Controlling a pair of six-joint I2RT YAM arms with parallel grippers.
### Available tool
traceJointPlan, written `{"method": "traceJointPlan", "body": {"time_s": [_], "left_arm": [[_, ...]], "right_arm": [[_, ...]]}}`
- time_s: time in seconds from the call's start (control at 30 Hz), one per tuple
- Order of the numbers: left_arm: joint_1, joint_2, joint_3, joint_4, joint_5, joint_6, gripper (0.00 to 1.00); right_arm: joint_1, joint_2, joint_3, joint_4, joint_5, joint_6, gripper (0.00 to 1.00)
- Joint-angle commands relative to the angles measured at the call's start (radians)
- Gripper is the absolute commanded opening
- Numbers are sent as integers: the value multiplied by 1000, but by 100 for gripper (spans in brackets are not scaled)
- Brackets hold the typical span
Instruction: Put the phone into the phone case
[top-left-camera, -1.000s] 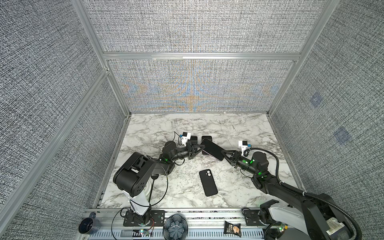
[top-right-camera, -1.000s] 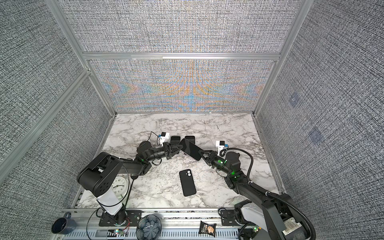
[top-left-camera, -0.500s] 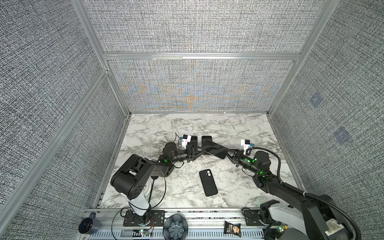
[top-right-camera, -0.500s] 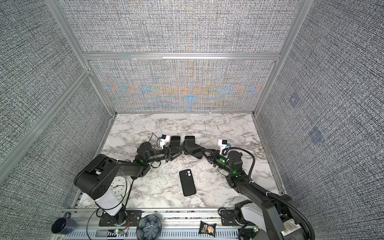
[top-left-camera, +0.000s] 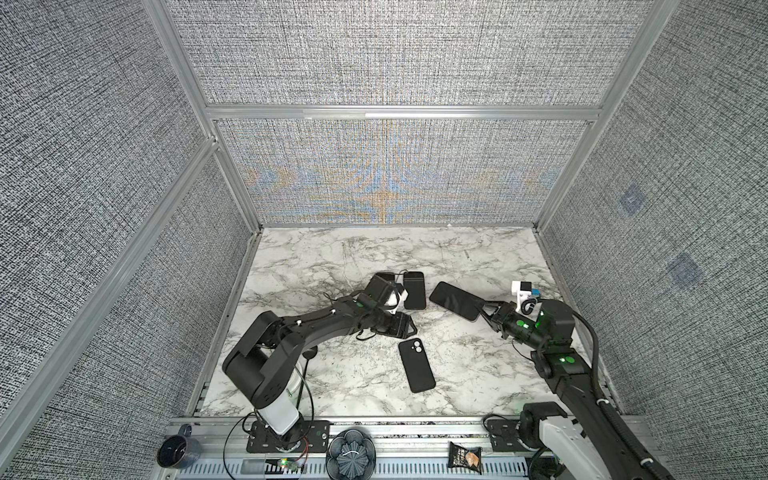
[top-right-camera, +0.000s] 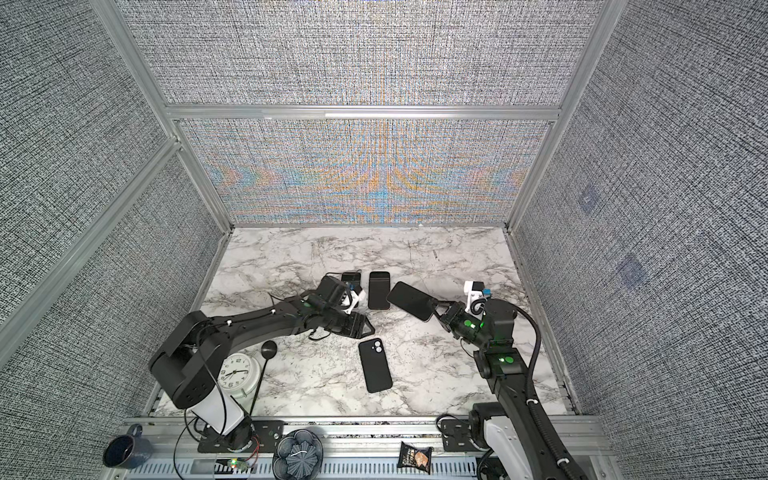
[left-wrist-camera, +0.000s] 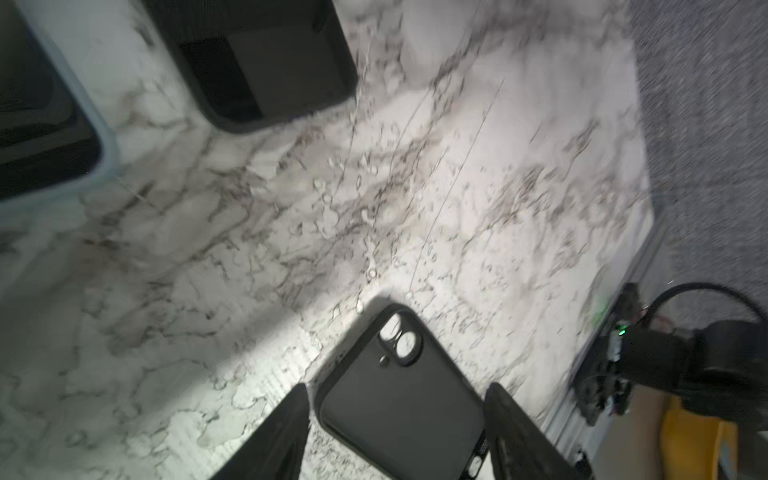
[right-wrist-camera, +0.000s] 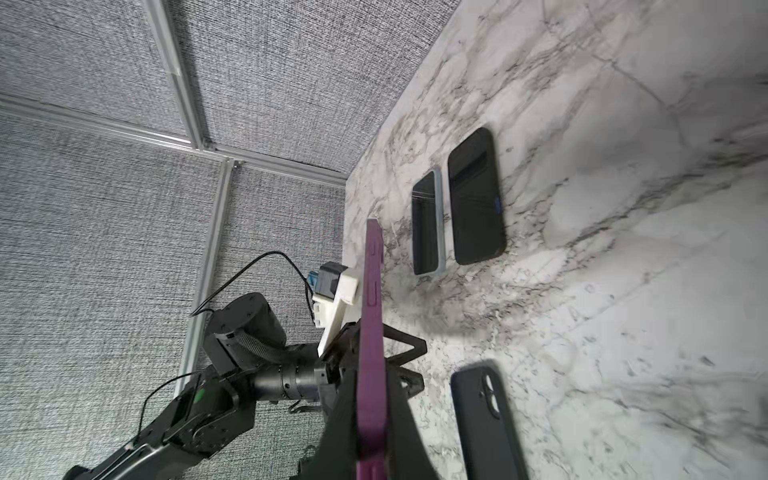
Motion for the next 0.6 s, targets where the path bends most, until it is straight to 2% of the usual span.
{"method": "traceJointPlan", "body": {"time_s": [0.0, 0.23, 0.57], "left_arm": [[-41, 15, 36, -128, -144, 135, 66], [-143, 71, 98, -128, -329, 222, 57], [-181, 166, 175, -155, -388, 267, 42]], "right_arm": [[-17, 5, 0, -57, -66, -45, 0], [-35, 35, -8, -24, -121, -52, 0], [-58, 14, -16, -63, -136, -64, 0]]}}
